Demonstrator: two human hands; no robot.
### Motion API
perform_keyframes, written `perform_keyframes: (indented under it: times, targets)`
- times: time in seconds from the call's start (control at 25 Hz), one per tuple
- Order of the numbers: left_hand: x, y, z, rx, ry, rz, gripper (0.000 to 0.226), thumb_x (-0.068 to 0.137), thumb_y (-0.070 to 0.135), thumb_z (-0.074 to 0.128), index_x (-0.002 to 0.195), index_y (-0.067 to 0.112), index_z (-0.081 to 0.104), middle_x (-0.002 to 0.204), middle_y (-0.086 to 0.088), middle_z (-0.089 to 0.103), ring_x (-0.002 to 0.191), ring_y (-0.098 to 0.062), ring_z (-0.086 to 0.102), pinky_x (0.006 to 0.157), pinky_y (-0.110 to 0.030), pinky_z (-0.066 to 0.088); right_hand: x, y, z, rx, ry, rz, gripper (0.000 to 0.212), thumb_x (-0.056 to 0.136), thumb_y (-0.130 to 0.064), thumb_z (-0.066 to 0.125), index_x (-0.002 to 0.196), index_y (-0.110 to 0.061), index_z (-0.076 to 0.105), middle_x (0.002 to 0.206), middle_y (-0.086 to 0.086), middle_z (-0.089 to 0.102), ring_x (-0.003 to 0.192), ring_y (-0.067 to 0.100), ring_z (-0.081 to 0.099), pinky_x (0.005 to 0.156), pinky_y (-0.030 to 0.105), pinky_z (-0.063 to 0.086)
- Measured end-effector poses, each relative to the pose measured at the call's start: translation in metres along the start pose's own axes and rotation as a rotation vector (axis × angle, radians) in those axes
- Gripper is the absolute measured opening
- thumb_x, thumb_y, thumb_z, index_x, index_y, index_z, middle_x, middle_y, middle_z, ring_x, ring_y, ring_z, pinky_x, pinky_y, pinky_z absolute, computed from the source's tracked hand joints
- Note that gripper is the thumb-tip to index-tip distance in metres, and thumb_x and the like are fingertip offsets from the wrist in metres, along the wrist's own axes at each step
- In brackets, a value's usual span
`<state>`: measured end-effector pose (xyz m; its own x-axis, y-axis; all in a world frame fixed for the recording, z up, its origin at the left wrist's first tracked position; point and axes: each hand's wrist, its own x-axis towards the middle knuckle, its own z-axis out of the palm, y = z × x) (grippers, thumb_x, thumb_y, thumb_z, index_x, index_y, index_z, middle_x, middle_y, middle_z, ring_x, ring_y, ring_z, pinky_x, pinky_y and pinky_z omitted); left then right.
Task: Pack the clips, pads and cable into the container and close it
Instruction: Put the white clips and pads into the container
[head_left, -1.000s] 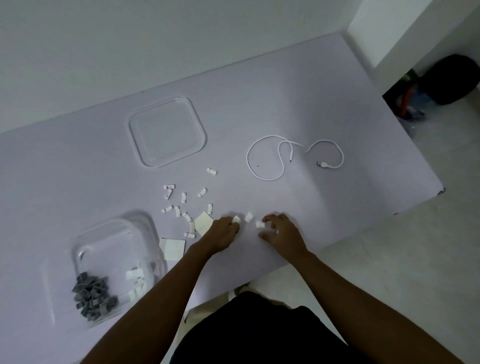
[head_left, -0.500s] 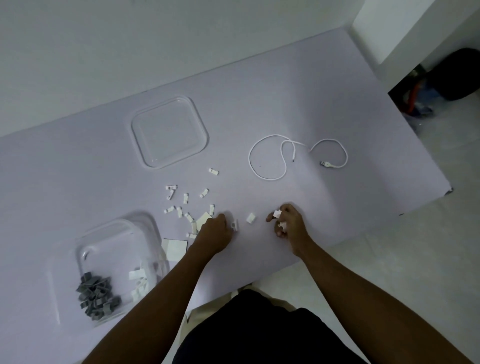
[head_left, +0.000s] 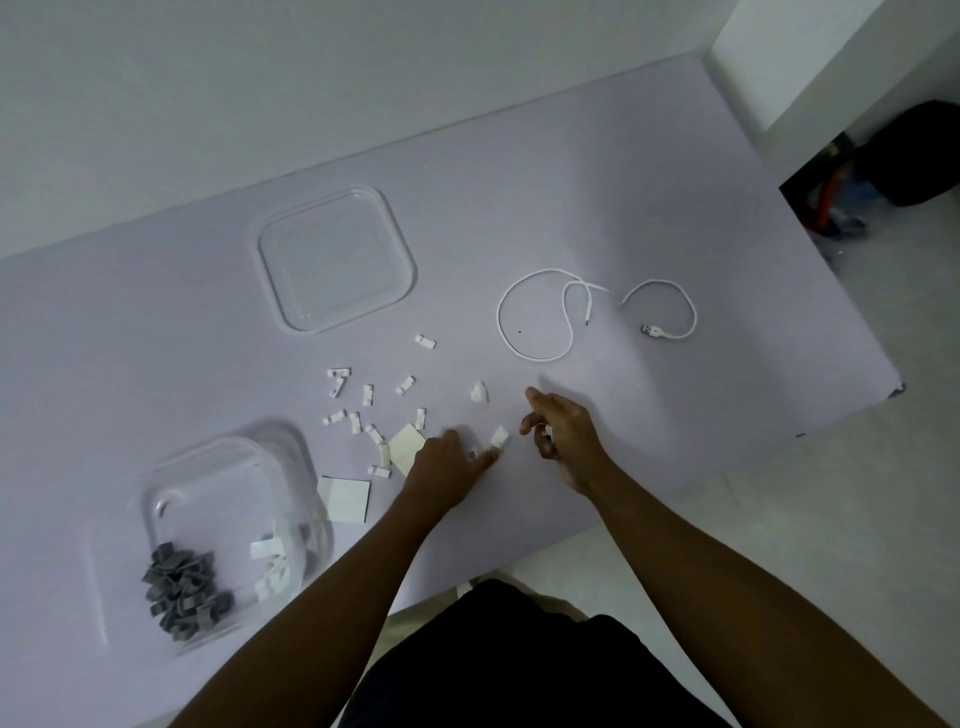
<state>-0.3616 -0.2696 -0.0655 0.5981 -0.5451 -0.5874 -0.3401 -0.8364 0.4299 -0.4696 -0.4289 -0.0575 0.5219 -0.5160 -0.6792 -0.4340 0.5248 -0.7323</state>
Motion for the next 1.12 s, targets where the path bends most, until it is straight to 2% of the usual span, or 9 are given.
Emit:
perform_keyframes:
  times: [0.08,0.16,0.28,0.4,0.52,0.72,0.8,0.92,1.12]
  targets:
    - [0.004,0.001,0.003,0.009,0.007,0.006,0.043,0.092,0.047,0.057,0.103,0.006,0.054,0.100,-0.015,0.064,0.091,-0.034,0.062,0.070,-0.033,0.041,0.008,0.011,-0.003,-0.284,0.071,-0.181,0.027,0.083,-0.028,0.078,0.074,-0.014,0.057,0.071,0.010,0.059,0.051,0.012,0.043,0.051,0.026,0.039]
    - [0.007,-0.001,0.003,0.010,0.013,0.031,0.033,0.095,0.036,0.053,0.105,0.004,0.054,0.102,-0.019,0.065,0.092,-0.037,0.063,0.071,-0.036,0.044,0.011,0.020,-0.004,-0.557,0.030,-0.317,0.020,0.077,-0.027,0.081,0.088,-0.022,0.065,0.080,0.000,0.063,0.068,0.009,0.056,0.066,0.022,0.047]
    - [0.008,-0.005,-0.004,-0.134,0.042,0.021,0.023,0.092,0.029,0.055,0.088,0.007,0.053,0.082,-0.012,0.061,0.078,-0.032,0.060,0.063,-0.032,0.041,0.013,0.028,0.001,-0.827,-0.185,-0.406,0.040,0.077,-0.024,0.080,0.115,-0.031,0.070,0.106,-0.004,0.061,0.092,0.005,0.060,0.082,0.017,0.047]
    - [0.011,-0.010,-0.013,-0.249,0.057,-0.037,0.022,0.090,0.024,0.057,0.074,0.011,0.050,0.067,-0.002,0.058,0.070,-0.025,0.058,0.059,-0.028,0.037,0.016,0.034,0.006,-0.938,-0.215,-0.470,0.029,0.078,-0.020,0.081,0.107,-0.019,0.075,0.101,-0.003,0.060,0.087,0.007,0.061,0.080,0.020,0.047]
    - [0.020,-0.011,-0.030,-0.268,0.115,-0.038,0.028,0.090,0.029,0.054,0.073,0.007,0.053,0.070,-0.005,0.064,0.074,-0.027,0.061,0.065,-0.034,0.045,0.018,0.034,0.013,-0.781,-0.071,-0.434,0.016,0.076,-0.022,0.084,0.087,-0.015,0.074,0.086,-0.005,0.065,0.075,0.010,0.061,0.072,0.021,0.046]
    - [0.051,0.006,-0.057,-0.063,0.162,-0.029,0.053,0.096,0.058,0.041,0.065,0.016,0.053,0.074,-0.006,0.059,0.080,-0.030,0.062,0.068,-0.033,0.040,0.008,0.005,0.015,-0.082,0.058,-0.014,0.014,0.090,-0.015,0.068,0.083,-0.008,0.058,0.086,0.008,0.074,0.049,0.014,0.044,0.044,0.027,0.038]
    - [0.060,0.015,-0.060,0.016,0.178,-0.010,0.045,0.098,0.052,0.041,0.095,0.012,0.061,0.089,-0.013,0.066,0.090,-0.035,0.065,0.073,-0.037,0.046,0.005,-0.005,0.012,0.031,0.033,0.006,0.010,0.090,-0.011,0.058,0.081,-0.008,0.054,0.091,0.014,0.074,0.045,0.016,0.037,0.044,0.024,0.029]
    - [0.069,0.023,-0.056,0.124,0.161,0.091,0.049,0.101,0.043,0.039,0.140,0.013,0.034,0.099,-0.020,0.068,0.089,-0.040,0.066,0.076,-0.043,0.050,0.005,-0.012,0.007,0.193,-0.018,0.025,0.011,0.089,-0.009,0.049,0.079,-0.013,0.052,0.080,0.016,0.067,0.042,0.017,0.032,0.045,0.022,0.022]
    - [0.075,0.023,-0.048,0.188,0.031,0.210,0.046,0.102,0.032,0.037,0.146,0.026,0.026,0.110,-0.024,0.066,0.098,-0.043,0.064,0.081,-0.045,0.050,0.006,-0.017,0.005,0.263,-0.098,0.067,0.024,0.088,-0.010,0.042,0.091,-0.009,0.066,0.072,0.017,0.060,0.043,0.018,0.033,0.049,0.027,0.018]
